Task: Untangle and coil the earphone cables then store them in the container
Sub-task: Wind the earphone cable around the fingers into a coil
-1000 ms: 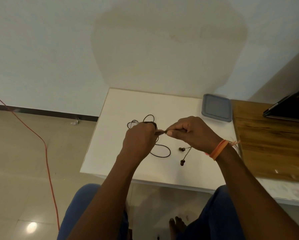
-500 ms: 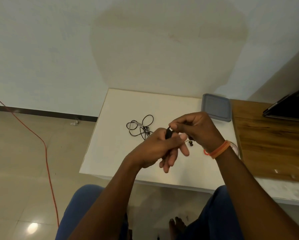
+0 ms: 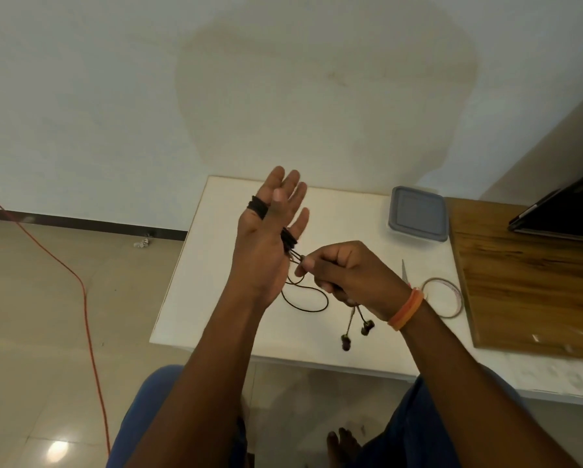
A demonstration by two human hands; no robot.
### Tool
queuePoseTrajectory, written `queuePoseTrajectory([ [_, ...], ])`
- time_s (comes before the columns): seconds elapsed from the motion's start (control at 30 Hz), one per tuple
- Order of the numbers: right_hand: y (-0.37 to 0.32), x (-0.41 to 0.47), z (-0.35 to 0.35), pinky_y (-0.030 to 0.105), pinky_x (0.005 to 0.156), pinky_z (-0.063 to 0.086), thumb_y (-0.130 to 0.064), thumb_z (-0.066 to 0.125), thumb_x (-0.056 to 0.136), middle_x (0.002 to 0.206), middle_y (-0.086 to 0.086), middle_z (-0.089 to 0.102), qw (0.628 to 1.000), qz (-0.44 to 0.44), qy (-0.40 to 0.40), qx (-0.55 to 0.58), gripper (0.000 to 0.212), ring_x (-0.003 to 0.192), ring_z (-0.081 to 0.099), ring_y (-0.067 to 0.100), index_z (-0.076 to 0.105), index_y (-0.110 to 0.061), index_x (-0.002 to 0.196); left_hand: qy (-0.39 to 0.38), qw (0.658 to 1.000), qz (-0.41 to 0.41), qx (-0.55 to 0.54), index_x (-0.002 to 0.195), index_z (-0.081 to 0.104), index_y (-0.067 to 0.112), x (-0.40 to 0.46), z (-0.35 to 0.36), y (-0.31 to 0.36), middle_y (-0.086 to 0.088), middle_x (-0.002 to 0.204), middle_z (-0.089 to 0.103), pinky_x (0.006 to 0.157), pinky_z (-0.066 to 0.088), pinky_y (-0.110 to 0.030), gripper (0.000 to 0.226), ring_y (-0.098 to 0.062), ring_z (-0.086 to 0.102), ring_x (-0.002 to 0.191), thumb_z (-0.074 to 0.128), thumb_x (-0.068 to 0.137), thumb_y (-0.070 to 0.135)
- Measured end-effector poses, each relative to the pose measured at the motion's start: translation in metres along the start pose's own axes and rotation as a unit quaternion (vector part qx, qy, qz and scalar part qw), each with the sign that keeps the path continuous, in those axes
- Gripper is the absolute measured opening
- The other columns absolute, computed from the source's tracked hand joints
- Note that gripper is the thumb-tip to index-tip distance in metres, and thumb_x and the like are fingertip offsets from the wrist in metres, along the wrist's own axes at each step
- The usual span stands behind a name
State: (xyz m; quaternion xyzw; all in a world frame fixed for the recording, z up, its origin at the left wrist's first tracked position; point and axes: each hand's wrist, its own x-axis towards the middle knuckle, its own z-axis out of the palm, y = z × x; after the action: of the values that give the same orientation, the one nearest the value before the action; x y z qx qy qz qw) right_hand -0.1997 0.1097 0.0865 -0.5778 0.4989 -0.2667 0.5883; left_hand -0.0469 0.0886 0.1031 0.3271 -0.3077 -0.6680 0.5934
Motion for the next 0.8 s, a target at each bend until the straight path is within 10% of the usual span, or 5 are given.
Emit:
queuePoseTrajectory([
  [0.2, -0.008, -0.001, 0.008, 0.020, 0.045, 0.039, -0.026, 0.051, 0.099, 0.060, -0.005, 0.054, 0.991, 0.008, -0.040, -0.125, 0.025, 0.044, 0.043, 0.004, 0.072, -0.012, 0.098, 0.088, 0.894, 0.088, 0.430, 0.145, 0.045, 0.015, 0.001, -0.009, -0.019, 0.009, 0.138, 0.055, 0.096, 0.043, -0.011, 0.044, 0.010, 0.059, 0.107, 0.051, 0.101, 0.017],
  [0.37, -0.009, -0.001, 0.000, 0.023, 0.063, 0.048, -0.029, 0.059, 0.094, 0.064, -0.010, 0.062, 0.954, -0.033, -0.038, -0.295, 0.019, 0.060, 0.058, 0.005, 0.071, -0.019, 0.084, -0.019, 0.789, 0.016, 0.614, 0.099, 0.068, 0.022, -0.002, -0.017, -0.026, 0.002, 0.086, 0.073, 0.065, 0.056, -0.031, 0.027, -0.012, 0.067, 0.065, 0.048, 0.100, 0.040],
  [0.47, -0.013, -0.003, -0.014, 0.022, 0.063, 0.045, -0.031, 0.065, 0.090, 0.062, -0.012, 0.064, 0.940, -0.041, -0.055, -0.333, 0.012, 0.060, 0.060, 0.000, 0.073, -0.024, 0.083, -0.099, 0.791, -0.056, 0.601, 0.072, 0.063, 0.016, -0.008, -0.016, -0.026, -0.001, 0.059, 0.064, 0.037, 0.046, -0.031, 0.058, -0.012, 0.052, 0.040, 0.033, 0.098, 0.058],
  [0.63, -0.020, -0.007, -0.034, 0.030, 0.065, 0.056, -0.022, 0.073, 0.084, 0.066, -0.006, 0.070, 0.936, -0.083, -0.029, -0.340, 0.006, 0.064, 0.066, 0.007, 0.077, -0.019, 0.082, -0.236, 0.813, -0.205, 0.491, 0.090, 0.073, 0.020, -0.019, -0.009, -0.026, -0.010, 0.073, 0.073, 0.034, 0.033, -0.016, 0.089, -0.015, 0.062, 0.051, 0.007, 0.085, 0.079],
  [0.8, -0.018, -0.009, -0.040, 0.019, 0.057, 0.050, -0.015, 0.078, 0.078, 0.071, -0.004, 0.073, 0.966, -0.111, -0.006, -0.232, 0.002, 0.062, 0.065, 0.007, 0.078, -0.016, 0.080, -0.341, 0.825, -0.276, 0.356, 0.083, 0.074, 0.011, -0.023, -0.007, -0.022, -0.004, 0.047, 0.058, 0.039, 0.036, -0.019, 0.055, -0.010, 0.043, 0.030, 0.039, 0.099, 0.050],
])
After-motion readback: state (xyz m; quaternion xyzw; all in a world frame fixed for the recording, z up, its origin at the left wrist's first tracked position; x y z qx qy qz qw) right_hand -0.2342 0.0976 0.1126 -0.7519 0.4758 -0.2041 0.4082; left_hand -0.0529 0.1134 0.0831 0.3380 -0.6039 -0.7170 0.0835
